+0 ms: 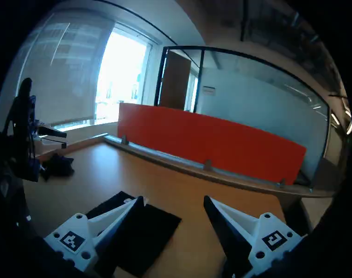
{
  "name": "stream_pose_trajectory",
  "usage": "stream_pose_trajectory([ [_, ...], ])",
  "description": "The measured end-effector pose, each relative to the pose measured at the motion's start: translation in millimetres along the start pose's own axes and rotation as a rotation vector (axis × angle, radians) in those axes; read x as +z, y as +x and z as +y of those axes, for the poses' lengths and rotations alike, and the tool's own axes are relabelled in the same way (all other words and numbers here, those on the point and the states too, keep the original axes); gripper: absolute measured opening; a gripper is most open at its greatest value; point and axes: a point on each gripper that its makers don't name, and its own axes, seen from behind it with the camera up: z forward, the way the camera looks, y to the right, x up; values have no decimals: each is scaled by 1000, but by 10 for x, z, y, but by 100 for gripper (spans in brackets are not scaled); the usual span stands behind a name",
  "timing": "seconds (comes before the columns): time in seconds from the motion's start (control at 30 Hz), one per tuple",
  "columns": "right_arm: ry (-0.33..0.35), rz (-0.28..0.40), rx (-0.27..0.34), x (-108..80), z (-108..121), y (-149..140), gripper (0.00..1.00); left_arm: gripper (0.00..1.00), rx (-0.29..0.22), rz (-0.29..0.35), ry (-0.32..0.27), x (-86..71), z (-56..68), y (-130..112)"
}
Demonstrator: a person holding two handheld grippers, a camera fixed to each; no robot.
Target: Fold towel
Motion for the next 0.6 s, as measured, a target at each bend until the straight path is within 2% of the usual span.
stream_pose_trajectory([
  [0.6,68,-170,-31,112,-270,-866,100,96,40,-148,-79,154,251,-828],
])
